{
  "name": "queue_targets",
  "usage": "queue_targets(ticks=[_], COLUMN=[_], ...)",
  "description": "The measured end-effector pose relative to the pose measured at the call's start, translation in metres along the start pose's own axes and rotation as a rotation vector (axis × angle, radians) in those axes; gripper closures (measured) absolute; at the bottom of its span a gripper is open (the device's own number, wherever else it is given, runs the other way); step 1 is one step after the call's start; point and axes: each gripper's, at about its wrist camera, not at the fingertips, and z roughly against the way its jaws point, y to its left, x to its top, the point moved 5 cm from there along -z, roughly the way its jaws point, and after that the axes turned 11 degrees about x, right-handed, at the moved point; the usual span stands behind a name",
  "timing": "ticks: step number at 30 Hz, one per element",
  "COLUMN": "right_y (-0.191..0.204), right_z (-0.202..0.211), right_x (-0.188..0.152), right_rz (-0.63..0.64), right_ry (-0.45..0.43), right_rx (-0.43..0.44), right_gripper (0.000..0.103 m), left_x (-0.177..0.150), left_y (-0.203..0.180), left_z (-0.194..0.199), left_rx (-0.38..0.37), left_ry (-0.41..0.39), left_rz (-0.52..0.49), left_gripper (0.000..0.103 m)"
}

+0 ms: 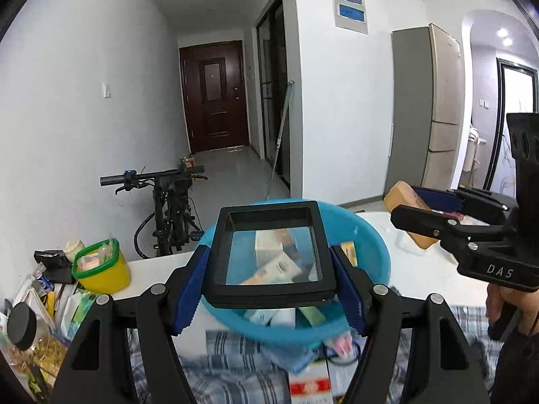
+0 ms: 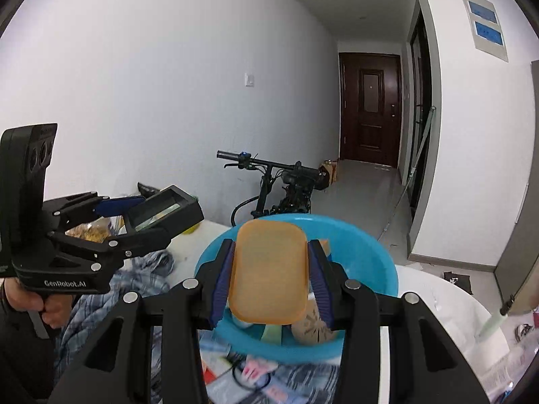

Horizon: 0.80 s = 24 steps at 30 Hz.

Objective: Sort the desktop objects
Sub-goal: 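Hold the frame and orange soap case above the blue basin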

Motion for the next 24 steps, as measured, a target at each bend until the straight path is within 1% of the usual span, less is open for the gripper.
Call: queue_targets(ticks=[1, 4, 5, 9, 11, 13, 16, 18, 24], right_y=[-0.004, -0.015, -0.019, -0.033, -0.037, -0.040, -0.040, -0.042, -0.043], right_z=[-0.005, -0.022, -0.027, -0.045, -0.055, -0.066, -0.070, -0.070, -0.074], right_x=[0.002, 0.007, 0.008, 0.010, 0.004, 0.000, -0.006, -0.009, -0.017], right_rz=[-0.003, -0.010, -0.017, -0.047, -0.053, -0.051, -0.046, -0.054, -0.053], right_ry=[0.003, 0.009, 0.012, 0.008, 0.018, 0.046, 0.065, 0.066, 0.086], right_rx=[-0.002, -0.017, -0.016, -0.009, -0.006, 0.005, 0.006, 0.007, 0.012], right_gripper=[0.061, 0.061, 0.061, 0.061, 0.061, 0.061, 0.061, 0.061, 0.061], left_x=[0.004, 0.014, 0.016, 0.012, 0.007, 0.000, -0.008, -0.011, -0.013], left_y=[0.000, 0.001, 0.001, 0.004, 0.003, 0.003, 0.002, 0.002, 0.000], left_z=[-0.007, -0.031, -0.038, -0.065, -0.079, -0.090, -0.101, -0.105, -0.104], left_rx=[-0.001, 0.032, 0.030, 0.034, 0.044, 0.041, 0.044, 0.031, 0.027], left_ry=[0.000, 0.009, 0.011, 0.034, 0.054, 0.073, 0.100, 0.112, 0.111], left_rz=[-0.003, -0.011, -0.009, 0.008, 0.010, 0.005, 0.004, 0.005, -0.001], left_gripper=[0.031, 0.031, 0.031, 0.031, 0.031, 0.031, 0.031, 0.031, 0.031])
